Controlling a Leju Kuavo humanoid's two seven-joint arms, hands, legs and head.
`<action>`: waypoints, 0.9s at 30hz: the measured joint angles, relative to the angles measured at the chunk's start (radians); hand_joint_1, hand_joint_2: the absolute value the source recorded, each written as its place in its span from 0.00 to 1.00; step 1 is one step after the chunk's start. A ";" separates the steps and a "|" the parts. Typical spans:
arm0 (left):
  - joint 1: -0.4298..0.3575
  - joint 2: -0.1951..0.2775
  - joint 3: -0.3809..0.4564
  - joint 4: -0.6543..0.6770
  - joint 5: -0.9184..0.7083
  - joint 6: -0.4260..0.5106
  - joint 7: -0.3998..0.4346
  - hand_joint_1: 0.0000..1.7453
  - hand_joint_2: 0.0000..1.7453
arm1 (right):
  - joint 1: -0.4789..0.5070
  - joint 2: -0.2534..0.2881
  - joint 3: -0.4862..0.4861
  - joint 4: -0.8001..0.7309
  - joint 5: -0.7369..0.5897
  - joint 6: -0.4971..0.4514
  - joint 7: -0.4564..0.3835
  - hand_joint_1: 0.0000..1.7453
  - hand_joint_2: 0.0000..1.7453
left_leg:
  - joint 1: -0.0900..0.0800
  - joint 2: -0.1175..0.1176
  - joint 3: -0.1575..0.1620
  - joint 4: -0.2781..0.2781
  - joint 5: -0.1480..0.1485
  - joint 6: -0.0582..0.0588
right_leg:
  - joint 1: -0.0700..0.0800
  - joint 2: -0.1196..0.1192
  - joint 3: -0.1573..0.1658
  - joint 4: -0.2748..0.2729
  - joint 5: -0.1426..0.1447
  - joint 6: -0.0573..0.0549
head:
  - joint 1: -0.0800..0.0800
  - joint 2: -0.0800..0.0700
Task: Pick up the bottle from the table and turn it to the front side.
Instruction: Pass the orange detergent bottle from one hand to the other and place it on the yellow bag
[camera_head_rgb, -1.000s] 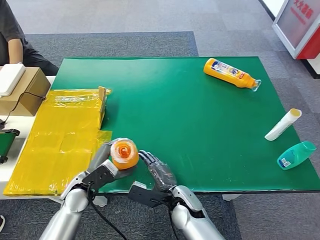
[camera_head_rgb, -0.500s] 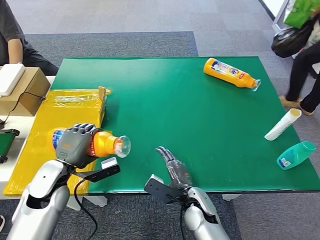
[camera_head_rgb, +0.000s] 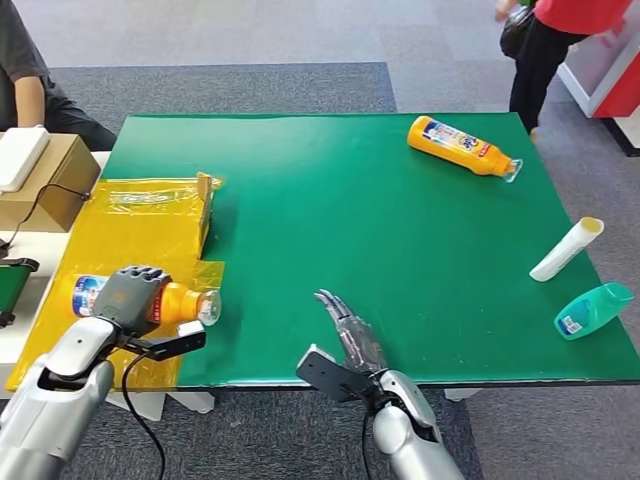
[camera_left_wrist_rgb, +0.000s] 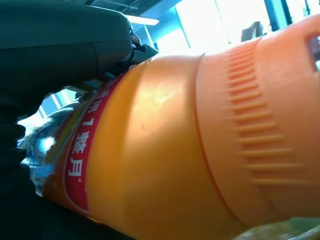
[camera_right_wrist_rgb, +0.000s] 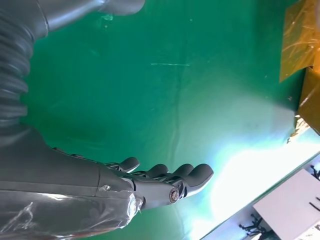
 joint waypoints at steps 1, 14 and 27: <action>-0.023 0.002 0.000 0.051 -0.004 0.015 0.000 0.71 1.00 | -0.007 0.000 0.001 0.007 -0.005 0.000 -0.004 0.00 1.00 | 0.000 0.000 0.000 0.000 0.000 0.000 | 0.000 0.000 0.000 0.000 0.000 0.000 | 0.000 0.000; -0.182 -0.088 0.100 0.363 0.258 -0.024 -0.192 0.00 1.00 | -0.046 0.005 0.022 0.053 -0.025 -0.002 -0.004 0.00 1.00 | 0.000 0.000 0.000 0.000 0.001 0.000 | 0.000 0.000 0.001 0.000 0.001 0.001 | 0.000 0.000; 0.143 -0.242 0.413 -0.334 1.236 -0.403 -0.391 0.00 1.00 | 0.036 -0.008 0.003 -0.021 -0.013 -0.008 0.049 0.00 1.00 | 0.000 0.001 0.000 0.000 -0.002 -0.002 | 0.001 0.001 -0.001 0.000 -0.001 -0.001 | 0.000 0.000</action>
